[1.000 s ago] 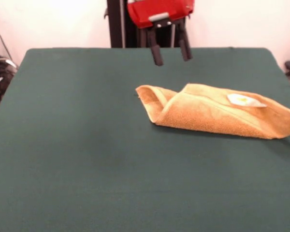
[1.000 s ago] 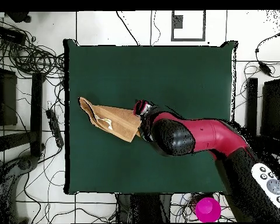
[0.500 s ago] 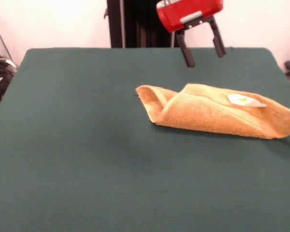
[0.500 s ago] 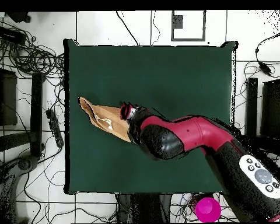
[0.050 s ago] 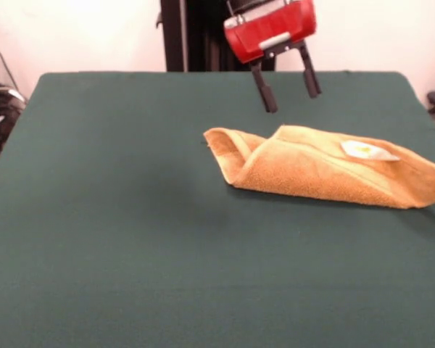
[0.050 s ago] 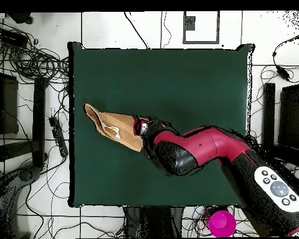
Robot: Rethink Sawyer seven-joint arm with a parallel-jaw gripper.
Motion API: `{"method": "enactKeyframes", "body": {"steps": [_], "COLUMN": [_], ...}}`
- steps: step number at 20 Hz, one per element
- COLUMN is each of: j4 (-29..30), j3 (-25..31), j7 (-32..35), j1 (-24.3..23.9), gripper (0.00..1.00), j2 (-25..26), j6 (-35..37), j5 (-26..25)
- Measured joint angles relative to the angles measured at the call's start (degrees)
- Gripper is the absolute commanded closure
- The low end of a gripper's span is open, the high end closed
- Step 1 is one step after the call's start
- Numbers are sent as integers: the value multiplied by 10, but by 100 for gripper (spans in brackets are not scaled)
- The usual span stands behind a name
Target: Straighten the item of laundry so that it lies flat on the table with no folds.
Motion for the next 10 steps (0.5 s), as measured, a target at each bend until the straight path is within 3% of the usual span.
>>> {"method": "enactKeyframes", "body": {"steps": [10], "j4": [1], "j3": [18], "j7": [0], "j1": [-38], "gripper": [0], "j2": [-24], "j6": [0], "j5": [10]}}
